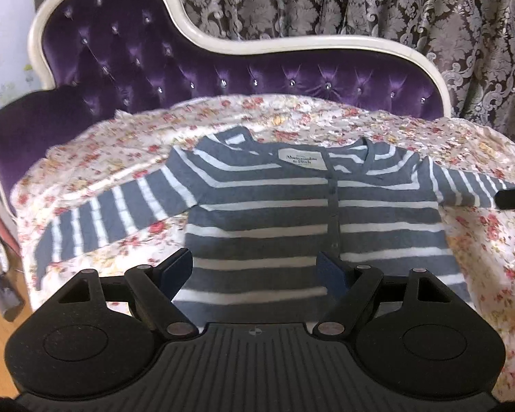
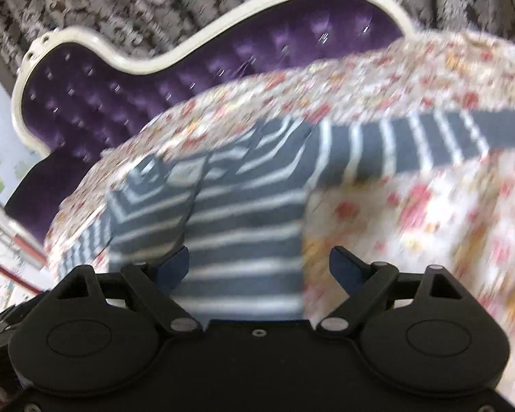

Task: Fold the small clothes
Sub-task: 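Grasp the striped sleeve cuff nearest the right tool with the right tool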

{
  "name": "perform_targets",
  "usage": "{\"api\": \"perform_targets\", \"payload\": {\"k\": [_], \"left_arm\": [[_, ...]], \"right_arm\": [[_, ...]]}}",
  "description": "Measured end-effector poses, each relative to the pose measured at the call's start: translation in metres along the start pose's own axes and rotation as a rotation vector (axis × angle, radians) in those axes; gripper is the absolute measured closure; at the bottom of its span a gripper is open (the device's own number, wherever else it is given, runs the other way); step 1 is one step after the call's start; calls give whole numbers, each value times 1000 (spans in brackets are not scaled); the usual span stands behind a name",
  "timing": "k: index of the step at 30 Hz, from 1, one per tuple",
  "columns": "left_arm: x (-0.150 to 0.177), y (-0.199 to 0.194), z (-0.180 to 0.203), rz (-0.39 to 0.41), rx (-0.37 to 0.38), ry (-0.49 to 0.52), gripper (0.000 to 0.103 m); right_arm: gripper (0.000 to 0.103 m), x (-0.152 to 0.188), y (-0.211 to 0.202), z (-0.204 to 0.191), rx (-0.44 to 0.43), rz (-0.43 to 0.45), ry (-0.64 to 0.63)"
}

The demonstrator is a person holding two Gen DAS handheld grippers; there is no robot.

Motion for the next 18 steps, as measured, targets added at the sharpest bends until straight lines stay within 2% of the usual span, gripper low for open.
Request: {"api": "perform_targets", "payload": {"k": [4, 7, 10, 15, 18], "left_arm": [[-5, 31, -4, -49, 38, -7, 25], [-6, 51, -4, -69, 30, 11, 25], [-3, 67, -5, -98, 31, 27, 25], [4, 91, -3, -161, 56, 39, 25], [8, 98, -3, -161, 70, 17, 24]], "right_arm": [[25, -28, 9, 32, 69, 5, 34], [31, -50, 13, 70, 141, 19, 89], [41, -69, 15, 106, 207, 36, 134], [52, -93, 13, 170, 261, 66, 236], [52, -101, 13, 201, 293, 82, 290]]}}
Point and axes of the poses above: each gripper's, at about its wrist camera, not at the fingertips, and y roughly the way its jaws point, z to its right, x to its underside, the point moved 2 cm from there along y, roughly the way its jaws point, and after that the axes turned 5 degrees about -z, right-handed, at the moved point
